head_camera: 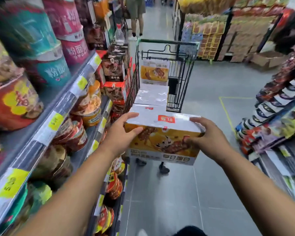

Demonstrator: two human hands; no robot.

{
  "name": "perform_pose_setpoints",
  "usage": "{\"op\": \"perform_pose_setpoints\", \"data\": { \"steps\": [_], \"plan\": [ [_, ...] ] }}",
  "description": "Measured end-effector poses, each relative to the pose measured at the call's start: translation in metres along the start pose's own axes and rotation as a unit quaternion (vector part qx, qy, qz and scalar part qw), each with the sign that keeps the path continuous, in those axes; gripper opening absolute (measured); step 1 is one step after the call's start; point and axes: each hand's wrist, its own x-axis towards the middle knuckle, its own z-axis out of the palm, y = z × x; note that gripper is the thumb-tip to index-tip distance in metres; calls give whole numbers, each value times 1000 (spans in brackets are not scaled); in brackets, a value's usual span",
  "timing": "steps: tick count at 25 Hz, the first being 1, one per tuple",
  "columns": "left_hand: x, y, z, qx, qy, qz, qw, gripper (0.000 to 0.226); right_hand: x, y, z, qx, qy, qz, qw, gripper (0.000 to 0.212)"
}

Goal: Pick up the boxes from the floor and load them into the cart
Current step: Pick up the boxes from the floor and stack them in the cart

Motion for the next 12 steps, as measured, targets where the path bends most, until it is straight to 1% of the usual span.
{"op": "perform_pose_setpoints", "data": {
  "steps": [4, 7, 10, 12],
  "plan": [
    [92, 6, 4, 45, -21, 2, 999, 40, 84, -7, 4, -8, 14, 16, 1000, 67],
    [157, -5, 10, 35, -40, 2, 999, 37, 149, -4, 8, -16, 7, 18, 1000, 66],
    [226, -14, 16, 24, -21, -28, 999, 36, 227, -2, 13, -22, -8, 8, 1000, 67],
    [271, -13, 20, 58, -10, -35, 998, 37, 278, -2, 17, -32, -24, 8, 999, 69]
  ]
}}
